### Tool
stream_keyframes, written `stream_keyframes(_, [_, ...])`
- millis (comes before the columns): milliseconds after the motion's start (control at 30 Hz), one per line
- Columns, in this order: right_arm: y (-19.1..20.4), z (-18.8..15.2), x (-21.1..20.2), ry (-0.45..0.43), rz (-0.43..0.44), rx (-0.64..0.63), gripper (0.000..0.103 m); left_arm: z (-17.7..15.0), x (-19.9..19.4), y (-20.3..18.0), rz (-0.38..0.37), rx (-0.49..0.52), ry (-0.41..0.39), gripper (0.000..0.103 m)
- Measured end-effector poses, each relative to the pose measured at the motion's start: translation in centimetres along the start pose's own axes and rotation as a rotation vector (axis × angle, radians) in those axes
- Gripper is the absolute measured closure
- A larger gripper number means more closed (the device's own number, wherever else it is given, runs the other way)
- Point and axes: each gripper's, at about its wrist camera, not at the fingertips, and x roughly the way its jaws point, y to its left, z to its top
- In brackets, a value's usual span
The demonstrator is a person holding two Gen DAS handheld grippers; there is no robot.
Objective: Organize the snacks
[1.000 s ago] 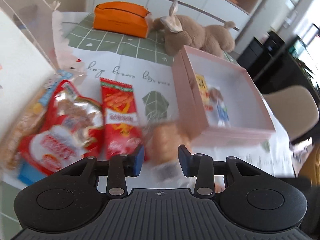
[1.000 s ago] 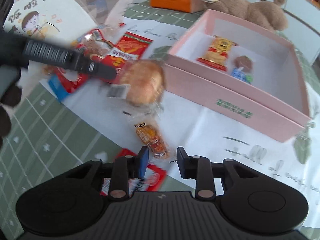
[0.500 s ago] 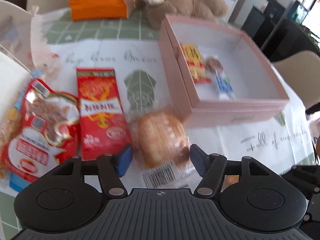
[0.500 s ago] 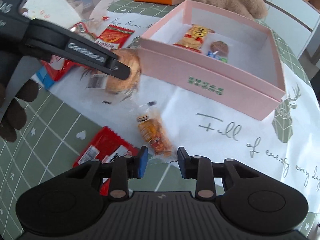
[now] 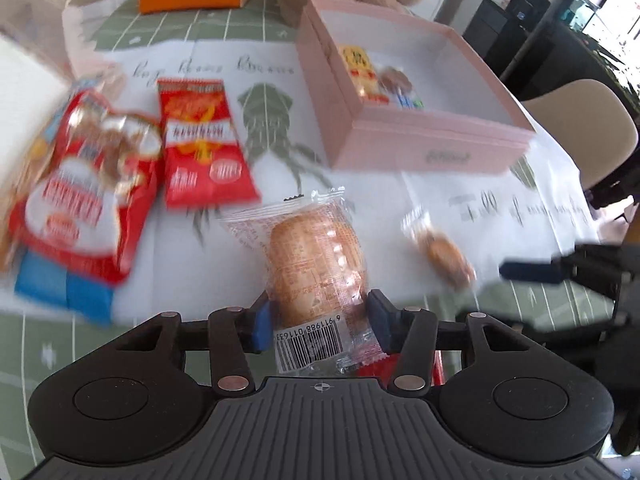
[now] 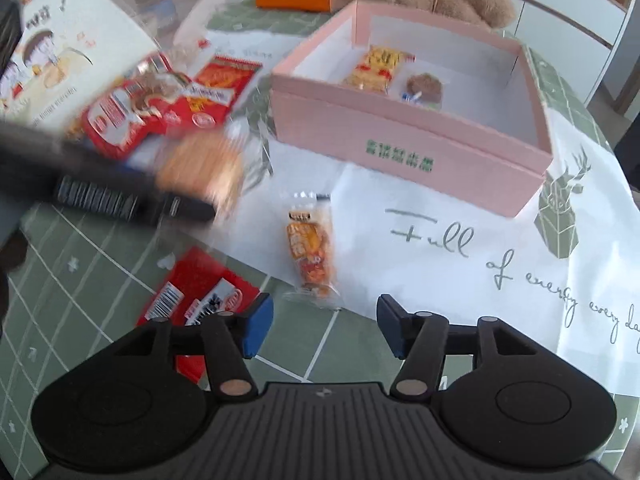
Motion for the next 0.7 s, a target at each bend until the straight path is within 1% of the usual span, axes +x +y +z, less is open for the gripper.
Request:
stream_keyframes(100, [0.2, -0.3, -0.9, -0.016, 0.038, -0.005, 0.043, -1.5, -0.9, 0.8, 0.003, -0.046, -0.006, 0.049])
stream_keyframes(167, [0.8, -0.6, -1.2, -0.006, 0.075, -0.001, 0.043, -2.1, -1.3, 1.3, 0.027, -0.071, -0.022, 0.049])
stream_keyframes(267, [2.5, -1.5, -1.3, 0.008, 0.133, -0.011, 0.038, -2.3, -1.7, 2.2, 0.049, -0.101, -0.032, 0.049])
stream_keyframes(333, [4.1, -2.4, -0.9, 0.028, 0.151, -0.034, 0.037, -2.2, -1.8, 2.5, 0.059, -0.103, -0.031, 0.049])
stream_keyframes(433, [6.6, -3.3, 0.1, 0.078, 0.136, -0.1, 0.037, -2.3, -1.9, 2.6, 0.058, -0.1, -0.025, 0.049])
stream_keyframes(500, [7.7, -3.7, 0.0, 0.062, 0.097, -0.166, 0.037, -2.4, -1.9, 2.6, 0.051, -0.095, -0.021, 0.049])
stream_keyframes(533, [7.9, -3.7, 0.0, 0.058, 0.092, -0.19, 0.04, -2.3, -1.9, 2.4, 0.048, -0.093, -0.018, 0.049])
stream_keyframes(600, [7.3, -3.4, -0.2, 0.053, 0.082, -0.195, 0.046, -2.4, -1.7, 2.1, 0.038, -0.087, -0.012, 0.049])
stream_keyframes(700, [5.4, -2.4, 0.0, 0.048, 0.051, -0.152, 0.047, -2.4, -1.5, 1.3, 0.019, -0.074, -0.003, 0.049])
